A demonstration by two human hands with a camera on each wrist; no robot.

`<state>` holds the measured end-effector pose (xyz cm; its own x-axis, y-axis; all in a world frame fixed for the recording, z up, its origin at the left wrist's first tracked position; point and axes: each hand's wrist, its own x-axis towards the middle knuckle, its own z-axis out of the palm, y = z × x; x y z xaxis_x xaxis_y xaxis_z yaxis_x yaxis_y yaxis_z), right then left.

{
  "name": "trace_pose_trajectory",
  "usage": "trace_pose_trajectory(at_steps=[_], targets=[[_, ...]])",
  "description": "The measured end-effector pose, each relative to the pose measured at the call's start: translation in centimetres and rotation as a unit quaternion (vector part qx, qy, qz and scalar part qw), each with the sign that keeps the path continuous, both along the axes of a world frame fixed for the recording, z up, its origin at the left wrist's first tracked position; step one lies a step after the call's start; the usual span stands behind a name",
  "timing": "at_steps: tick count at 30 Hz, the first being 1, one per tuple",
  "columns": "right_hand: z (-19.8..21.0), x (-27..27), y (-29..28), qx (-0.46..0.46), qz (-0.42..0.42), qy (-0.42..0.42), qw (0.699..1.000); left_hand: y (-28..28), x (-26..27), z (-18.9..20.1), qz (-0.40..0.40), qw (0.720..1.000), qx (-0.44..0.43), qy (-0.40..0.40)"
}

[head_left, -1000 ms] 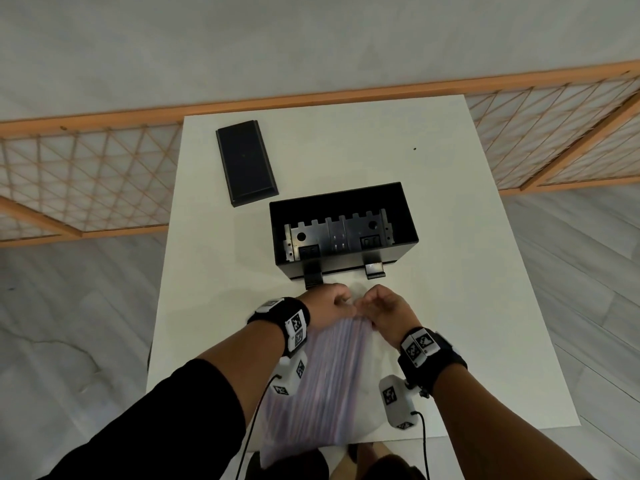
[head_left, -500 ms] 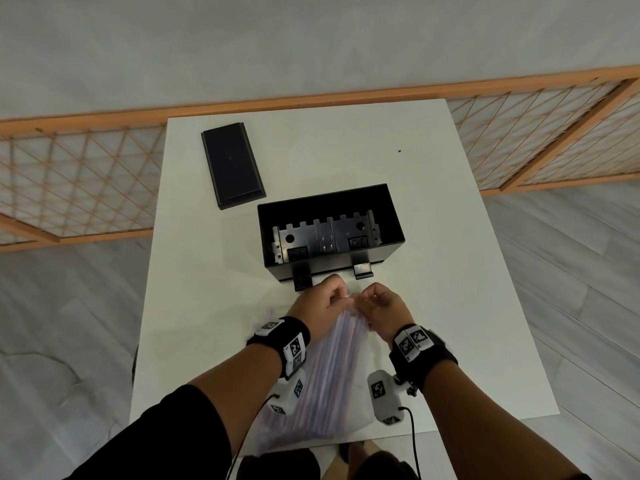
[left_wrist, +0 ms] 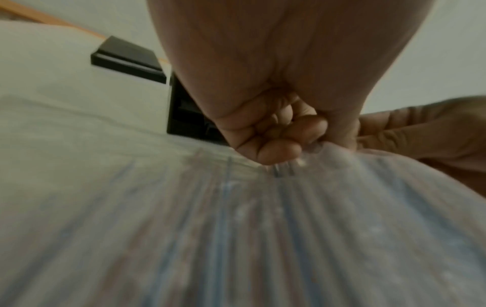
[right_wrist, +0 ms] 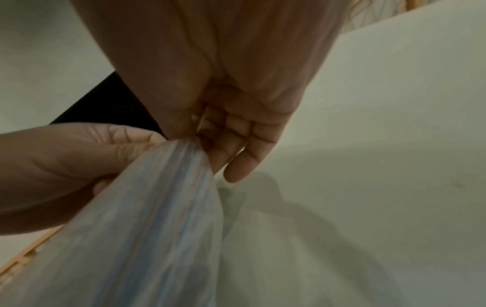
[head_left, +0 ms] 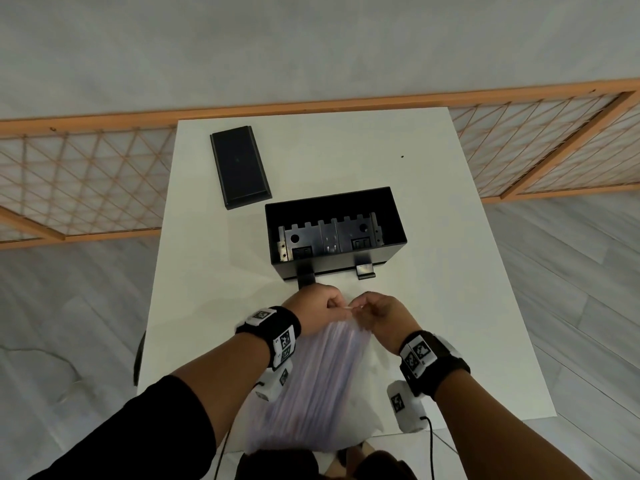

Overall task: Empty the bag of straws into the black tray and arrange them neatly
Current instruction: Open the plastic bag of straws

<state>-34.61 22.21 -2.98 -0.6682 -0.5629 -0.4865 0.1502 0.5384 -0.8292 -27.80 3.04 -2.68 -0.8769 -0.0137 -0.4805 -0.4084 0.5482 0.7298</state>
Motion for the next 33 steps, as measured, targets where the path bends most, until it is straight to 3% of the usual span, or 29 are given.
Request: trace_pose_trajectory(at_steps=[11,18,23,28,33], targets=[[0.8,0.4,0.4,0.025,-0.028,0.050,0.998,-4.3,2.9,3.2,-0.046,0.999,-0.021,-0.010],[1.6,0.6,0.8,0.028,-0.073,0.059,0.995,-7.1,6.8,2.3,-0.057,0.996,-0.013,-0.065],[2.7,0.4,1.2,0.019,-0.087,0.055,0.995,-9.1,9.9,0.9,-0.054,0.991,-0.058,-0.109],[4.3,0.2,0.9,0.019,-0.067,0.084,0.994,-10.1,10.8,0.6,-0.026,0.992,-0.085,-0.090],[6.8,0.2,0.6,0.026,-0.028,0.136,0.990,-11.9,10.5,2.9,0.007,0.990,-0.138,-0.032]])
